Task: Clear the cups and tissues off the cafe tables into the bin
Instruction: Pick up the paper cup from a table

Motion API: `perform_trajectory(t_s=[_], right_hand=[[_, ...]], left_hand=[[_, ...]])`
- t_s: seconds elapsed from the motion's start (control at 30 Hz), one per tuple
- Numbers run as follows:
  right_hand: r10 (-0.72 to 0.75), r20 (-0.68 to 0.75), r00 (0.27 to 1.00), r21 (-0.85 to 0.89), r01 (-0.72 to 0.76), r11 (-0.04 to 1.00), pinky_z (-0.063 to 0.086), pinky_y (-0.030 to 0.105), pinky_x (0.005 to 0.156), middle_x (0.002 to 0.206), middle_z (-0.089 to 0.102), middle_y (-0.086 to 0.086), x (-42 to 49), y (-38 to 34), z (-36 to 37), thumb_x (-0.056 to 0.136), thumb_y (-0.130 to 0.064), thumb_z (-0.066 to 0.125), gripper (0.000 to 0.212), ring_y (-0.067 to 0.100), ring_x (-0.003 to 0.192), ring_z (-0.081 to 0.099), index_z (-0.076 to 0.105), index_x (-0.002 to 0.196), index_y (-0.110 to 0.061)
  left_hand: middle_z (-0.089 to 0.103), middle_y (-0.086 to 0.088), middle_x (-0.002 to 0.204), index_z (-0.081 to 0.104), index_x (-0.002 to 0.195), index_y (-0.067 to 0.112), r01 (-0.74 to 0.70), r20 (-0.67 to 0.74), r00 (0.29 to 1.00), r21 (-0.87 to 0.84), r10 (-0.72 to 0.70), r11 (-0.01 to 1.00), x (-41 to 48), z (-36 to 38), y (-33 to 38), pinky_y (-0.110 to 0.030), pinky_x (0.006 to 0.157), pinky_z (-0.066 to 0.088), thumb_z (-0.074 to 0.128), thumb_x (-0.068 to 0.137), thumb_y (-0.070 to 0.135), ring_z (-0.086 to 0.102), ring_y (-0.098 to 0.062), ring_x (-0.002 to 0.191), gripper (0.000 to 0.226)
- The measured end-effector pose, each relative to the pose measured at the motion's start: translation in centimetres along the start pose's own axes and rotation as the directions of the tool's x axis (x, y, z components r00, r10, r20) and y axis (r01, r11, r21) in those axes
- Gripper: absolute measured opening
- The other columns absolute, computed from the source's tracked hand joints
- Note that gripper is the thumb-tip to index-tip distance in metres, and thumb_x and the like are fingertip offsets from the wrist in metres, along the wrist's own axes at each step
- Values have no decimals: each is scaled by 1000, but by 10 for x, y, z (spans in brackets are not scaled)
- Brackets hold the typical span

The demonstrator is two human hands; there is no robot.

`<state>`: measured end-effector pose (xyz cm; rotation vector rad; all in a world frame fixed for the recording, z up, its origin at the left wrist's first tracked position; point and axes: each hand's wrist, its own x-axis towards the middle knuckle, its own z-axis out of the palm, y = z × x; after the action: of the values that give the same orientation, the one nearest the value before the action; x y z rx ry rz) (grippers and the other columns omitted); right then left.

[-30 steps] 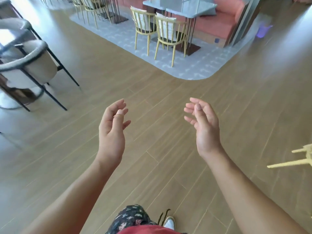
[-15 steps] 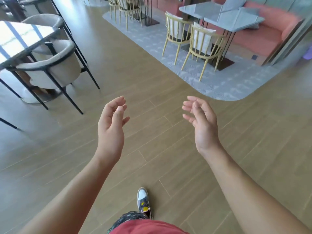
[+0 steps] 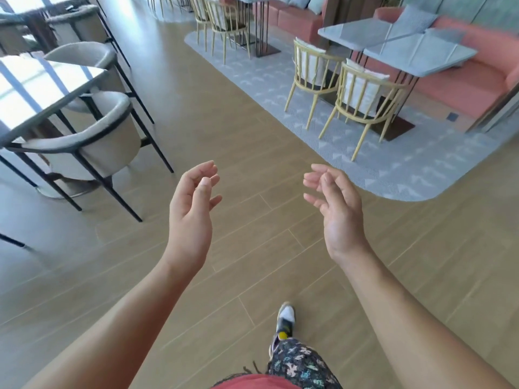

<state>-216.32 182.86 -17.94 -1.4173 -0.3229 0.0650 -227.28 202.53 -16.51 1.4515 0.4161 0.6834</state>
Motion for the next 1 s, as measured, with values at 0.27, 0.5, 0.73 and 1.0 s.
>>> perform_trajectory(t_s=[0.27, 0.5, 0.73, 1.0], right_hand=[[-15, 84, 996, 37, 12, 999, 55, 45, 100, 114, 71, 2, 193, 48, 22, 89, -58, 58, 47, 17, 114, 66, 68, 119, -23], [-29, 172, 985, 45, 21, 999, 55, 44, 100, 113, 70, 3, 377, 58, 46, 88, -56, 60, 43, 19, 115, 66, 69, 116, -26], [-22, 222, 975, 46, 13, 999, 55, 44, 99, 112, 71, 2, 505, 85, 87, 88, -56, 61, 42, 19, 114, 67, 70, 115, -26], [-9, 245, 970, 20, 4, 1000, 54, 45, 100, 112, 72, 2, 660, 141, 177, 87, -57, 60, 43, 19, 114, 67, 70, 115, -26]], left_hand=[[66, 3, 132, 65, 125, 26, -20, -83, 996, -6, 20, 1000, 167, 62, -38, -38, 96, 56, 43, 101, 32, 64, -10, 122, 33], [66, 1, 132, 65, 125, 26, -39, -159, 987, -24, 35, 999, 319, 122, -46, -37, 96, 56, 46, 100, 33, 64, -11, 123, 32], [66, 1, 132, 64, 125, 24, -50, -211, 977, -35, 42, 998, 443, 139, -64, -38, 97, 56, 47, 98, 34, 63, -11, 123, 34], [67, 2, 130, 64, 124, 26, -58, -230, 972, -66, 42, 996, 625, 128, -108, -38, 96, 55, 47, 98, 34, 64, -12, 123, 32]])
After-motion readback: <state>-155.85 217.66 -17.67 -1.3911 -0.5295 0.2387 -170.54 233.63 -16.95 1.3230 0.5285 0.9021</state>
